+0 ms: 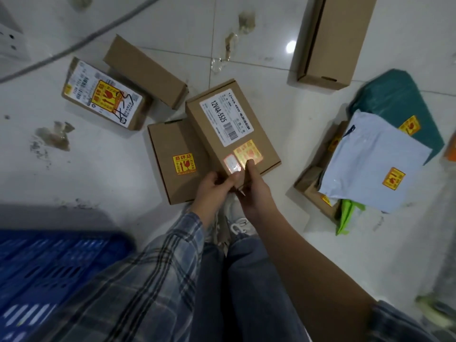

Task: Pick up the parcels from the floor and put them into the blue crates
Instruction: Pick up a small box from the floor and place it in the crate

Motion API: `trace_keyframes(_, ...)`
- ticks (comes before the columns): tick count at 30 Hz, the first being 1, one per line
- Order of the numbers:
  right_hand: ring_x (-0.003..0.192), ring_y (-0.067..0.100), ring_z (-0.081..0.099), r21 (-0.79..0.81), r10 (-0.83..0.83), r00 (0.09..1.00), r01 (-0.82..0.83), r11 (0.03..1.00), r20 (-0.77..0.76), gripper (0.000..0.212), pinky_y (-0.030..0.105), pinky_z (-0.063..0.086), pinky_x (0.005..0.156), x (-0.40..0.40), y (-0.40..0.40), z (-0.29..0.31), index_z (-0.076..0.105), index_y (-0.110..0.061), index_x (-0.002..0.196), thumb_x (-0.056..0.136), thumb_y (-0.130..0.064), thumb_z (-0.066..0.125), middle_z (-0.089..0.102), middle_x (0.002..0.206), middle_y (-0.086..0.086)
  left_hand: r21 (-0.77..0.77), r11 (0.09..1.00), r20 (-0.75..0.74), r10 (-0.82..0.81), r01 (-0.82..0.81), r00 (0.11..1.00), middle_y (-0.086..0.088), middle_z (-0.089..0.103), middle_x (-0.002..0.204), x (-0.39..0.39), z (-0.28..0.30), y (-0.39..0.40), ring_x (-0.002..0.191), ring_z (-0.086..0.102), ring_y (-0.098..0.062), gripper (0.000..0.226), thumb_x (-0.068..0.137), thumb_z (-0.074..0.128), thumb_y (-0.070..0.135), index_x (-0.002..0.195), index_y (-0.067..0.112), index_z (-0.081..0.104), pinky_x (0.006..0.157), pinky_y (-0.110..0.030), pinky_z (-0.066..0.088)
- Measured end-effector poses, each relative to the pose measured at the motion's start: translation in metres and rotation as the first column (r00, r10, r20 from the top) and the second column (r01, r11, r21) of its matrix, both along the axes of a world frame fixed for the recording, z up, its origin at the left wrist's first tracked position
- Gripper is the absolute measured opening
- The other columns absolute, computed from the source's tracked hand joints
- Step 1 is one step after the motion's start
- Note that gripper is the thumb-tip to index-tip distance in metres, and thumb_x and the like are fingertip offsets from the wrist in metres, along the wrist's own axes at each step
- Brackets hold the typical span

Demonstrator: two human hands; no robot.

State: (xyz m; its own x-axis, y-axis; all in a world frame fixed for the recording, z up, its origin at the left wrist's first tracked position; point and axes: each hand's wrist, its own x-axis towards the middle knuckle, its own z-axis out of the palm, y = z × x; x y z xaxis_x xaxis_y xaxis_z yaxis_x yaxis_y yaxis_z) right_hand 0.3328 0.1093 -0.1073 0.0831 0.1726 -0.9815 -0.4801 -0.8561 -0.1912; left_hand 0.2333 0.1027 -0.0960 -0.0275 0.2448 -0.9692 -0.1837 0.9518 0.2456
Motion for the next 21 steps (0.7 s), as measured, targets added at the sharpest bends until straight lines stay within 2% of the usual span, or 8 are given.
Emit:
trace_keyframes(2, 0.107, 0.022, 0.063, 0.040, -0.015, 0.999, 0.016, 0.999, -0.031, 0.045, 0.033, 0.054, 0.085, 0.009, 0.005, 0.018, 0.054, -0.007, 0.127, 0.091, -0.033, 0.057, 0.066, 0.118, 0.010, 0.009, 1.000, 0.067, 0.004, -0.005, 0.998, -0.004, 0.067, 0.119, 0.002, 0.016, -0.002, 0.102, 0.065, -0.016, 0.042, 0.082, 0.070, 0.035, 0.119, 0.017, 0.059, 0.091, -0.033, 0.052)
trace_keyframes(6, 0.111, 0.025, 0.063, 0.101, 0.051, 0.996, -0.044, 0.994, -0.070, 0.058, 0.036, 0.053, 0.090, 0.023, 0.020, 0.054, 0.052, -0.009, 0.129, 0.078, -0.032, 0.066, 0.066, 0.120, 0.010, 0.031, 0.978, 0.109, 0.202, -0.206, 0.973, -0.009, 0.065, 0.120, -0.012, 0.049, 0.006, 0.088, 0.064, -0.012, 0.058, 0.075, 0.073, 0.037, 0.124, 0.012, 0.056, 0.057, -0.017, 0.052)
trace_keyframes(8, 0.114, 0.028, 0.061, 0.111, 0.091, 0.993, -0.083, 0.990, -0.073, 0.069, 0.039, 0.053, 0.090, 0.032, 0.028, 0.073, 0.050, -0.007, 0.131, 0.069, -0.033, 0.070, 0.064, 0.124, 0.013, 0.074, 0.909, 0.117, 0.400, -0.410, 0.909, -0.008, 0.066, 0.120, -0.032, 0.061, 0.013, 0.097, 0.066, -0.018, 0.058, 0.074, 0.072, 0.038, 0.125, 0.013, 0.057, 0.069, -0.024, 0.055)
trace_keyframes(10, 0.110, 0.029, 0.062, 0.125, 0.128, 0.988, -0.116, 0.985, -0.091, 0.064, 0.038, 0.053, 0.085, 0.042, 0.032, 0.089, 0.051, -0.007, 0.129, 0.070, -0.027, 0.067, 0.063, 0.125, 0.015, 0.148, 0.848, 0.072, 0.504, -0.509, 0.861, -0.001, 0.069, 0.111, -0.055, 0.076, 0.021, 0.098, 0.068, -0.013, 0.046, 0.084, 0.066, 0.031, 0.126, 0.014, 0.056, 0.075, -0.028, 0.055)
trace_keyframes(13, 0.108, 0.027, 0.062, 0.168, 0.208, 0.967, -0.183, 0.969, -0.146, 0.063, 0.037, 0.052, 0.085, 0.053, 0.035, 0.112, 0.048, -0.007, 0.133, 0.074, -0.025, 0.063, 0.061, 0.125, 0.014, 0.227, 0.880, -0.025, 0.433, -0.417, 0.901, -0.002, 0.069, 0.109, -0.083, 0.099, 0.031, 0.090, 0.067, -0.008, 0.042, 0.091, 0.061, 0.027, 0.130, 0.014, 0.052, 0.070, -0.028, 0.054)
trace_keyframes(16, 0.103, 0.022, 0.064, 0.187, 0.254, 0.955, -0.225, 0.956, -0.151, 0.066, 0.033, 0.053, 0.081, 0.056, 0.037, 0.132, 0.046, -0.008, 0.135, 0.074, -0.028, 0.061, 0.064, 0.118, 0.010, 0.235, 0.937, 0.013, 0.264, -0.260, 0.964, 0.002, 0.072, 0.103, -0.096, 0.124, 0.031, 0.094, 0.065, -0.014, 0.029, 0.092, 0.058, 0.026, 0.121, 0.022, 0.060, 0.081, -0.031, 0.052)
trace_keyframes(18, 0.099, 0.019, 0.066, 0.192, 0.270, 0.951, -0.239, 0.952, -0.153, 0.065, 0.032, 0.052, 0.081, 0.056, 0.036, 0.143, 0.047, -0.009, 0.134, 0.075, -0.030, 0.061, 0.068, 0.112, 0.007, 0.241, 0.955, 0.007, 0.177, -0.174, 0.984, -0.001, 0.071, 0.109, -0.100, 0.137, 0.025, 0.098, 0.065, -0.015, 0.038, 0.091, 0.059, 0.023, 0.129, 0.020, 0.056, 0.085, -0.031, 0.054)
trace_keyframes(21, 0.095, 0.018, 0.068, 0.213, 0.299, 0.943, -0.266, 0.940, -0.143, 0.056, 0.030, 0.054, 0.076, 0.049, 0.035, 0.158, 0.047, -0.011, 0.133, 0.081, -0.029, 0.060, 0.069, 0.108, 0.006, 0.262, 0.943, 0.018, 0.210, -0.207, 0.978, -0.004, 0.070, 0.110, -0.103, 0.150, 0.012, 0.093, 0.067, -0.014, 0.047, 0.088, 0.064, 0.015, 0.133, 0.017, 0.051, 0.069, -0.021, 0.058)
